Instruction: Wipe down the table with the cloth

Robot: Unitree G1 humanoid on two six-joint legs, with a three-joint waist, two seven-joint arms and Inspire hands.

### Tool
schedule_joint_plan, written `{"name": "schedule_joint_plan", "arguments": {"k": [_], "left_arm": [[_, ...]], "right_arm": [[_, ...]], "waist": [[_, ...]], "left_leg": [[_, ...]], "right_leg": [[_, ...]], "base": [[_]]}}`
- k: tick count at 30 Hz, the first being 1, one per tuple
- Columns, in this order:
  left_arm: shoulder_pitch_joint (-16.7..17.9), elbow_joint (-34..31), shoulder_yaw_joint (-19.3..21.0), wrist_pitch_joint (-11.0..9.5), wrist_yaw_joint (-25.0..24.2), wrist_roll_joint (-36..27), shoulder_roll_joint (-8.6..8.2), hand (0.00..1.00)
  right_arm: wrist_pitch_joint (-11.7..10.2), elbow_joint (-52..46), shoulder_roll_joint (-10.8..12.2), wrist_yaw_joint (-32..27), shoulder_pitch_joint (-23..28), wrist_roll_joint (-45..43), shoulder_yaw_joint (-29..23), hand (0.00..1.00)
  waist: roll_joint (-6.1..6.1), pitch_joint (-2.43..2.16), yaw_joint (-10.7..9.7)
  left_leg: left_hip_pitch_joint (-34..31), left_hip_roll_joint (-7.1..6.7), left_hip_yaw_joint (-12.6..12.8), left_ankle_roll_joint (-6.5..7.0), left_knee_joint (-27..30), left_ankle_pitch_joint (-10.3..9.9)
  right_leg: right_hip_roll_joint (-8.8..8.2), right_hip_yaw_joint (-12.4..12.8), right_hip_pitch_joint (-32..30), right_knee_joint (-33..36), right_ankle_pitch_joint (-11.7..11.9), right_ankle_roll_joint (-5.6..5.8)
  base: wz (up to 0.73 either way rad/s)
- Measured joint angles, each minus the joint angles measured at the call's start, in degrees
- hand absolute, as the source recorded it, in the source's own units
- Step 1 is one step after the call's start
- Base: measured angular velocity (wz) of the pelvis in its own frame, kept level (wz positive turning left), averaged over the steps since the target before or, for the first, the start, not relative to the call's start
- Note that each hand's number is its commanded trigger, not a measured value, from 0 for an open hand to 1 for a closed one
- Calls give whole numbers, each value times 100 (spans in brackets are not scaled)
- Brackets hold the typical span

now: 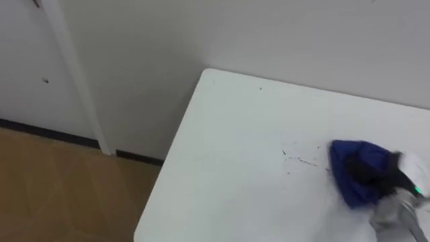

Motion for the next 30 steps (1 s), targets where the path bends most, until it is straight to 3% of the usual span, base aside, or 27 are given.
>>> {"name": "schedule_joint_plan", "arguments": {"k": [3,5,8,9,12,16,18,21,25,28,30], "left_arm": [[-14,-66,-190,12,8,-22,43,0],[49,-59,-240,80,22,-72,72,0],[384,-50,-275,108,26,-122,84,0],[516,-33,-268,110,21,-127,75,0],[763,-1,-208,140,20,-121,68,0],[741,-51,160,64,37,-55,104,0],[660,-143,410,-41,91,-7,127,0],[670,-270,489,-99,242,-3,119,0],[707,-412,544,-98,251,48,74,0],[705,-360,310,-93,257,-63,69,0],[666,-269,60,-35,251,-185,-9,0]], "right_arm": [[-220,82,16,196,-620,-331,405,100],[-252,240,45,207,-653,-331,402,100],[-334,904,49,183,-3,-442,322,100],[-704,936,123,-196,521,-193,-105,100],[-1334,1082,123,-1017,1237,260,-505,100],[-1661,1369,103,-1725,1901,645,-1153,100],[-1721,1613,95,-2027,2213,807,-1717,100],[-1725,1886,12,-2291,2495,998,-2329,100],[-1657,2087,-104,-2254,2582,1249,-2521,100],[-1273,2059,-89,-2016,2161,1212,-2388,100],[-704,1826,1,-1700,1687,1110,-2101,100]], "waist": [[-1,12,361],[-37,-1,427],[-48,-12,415],[-53,-27,387],[11,-54,72],[8,-82,-266],[-31,-131,-509],[19,-206,-701],[21,-211,-672],[59,-215,-555],[103,-190,-467]], "left_leg": [[-6,21,-146,-61,-24,54],[-21,26,-339,-67,-28,56],[4,14,-504,-70,-20,58],[20,-21,-539,-65,-18,62],[169,-118,-555,-63,-20,62],[303,-153,-341,-63,-36,62],[288,-196,-288,-51,-40,54],[303,-191,-277,129,-39,-63],[381,-189,-271,165,-18,-118],[413,-133,-120,156,36,-159],[360,-69,53,96,80,-159]], "right_leg": [[50,-88,-2,-84,-5,-23],[52,-262,125,-204,-5,-22],[23,-328,301,-314,-7,-19],[-23,-323,368,-364,-41,37],[-134,-325,585,-403,-117,159],[-197,-293,716,-389,-140,197],[-244,-274,770,-378,-164,236],[-230,-294,793,-377,-200,295],[-208,-150,842,-369,-187,315],[-155,-3,770,-276,-167,283],[-89,181,584,-160,-114,211]], "base": [[25],[61],[53],[36],[16],[6],[11],[0],[-15],[-37],[-50]]}}
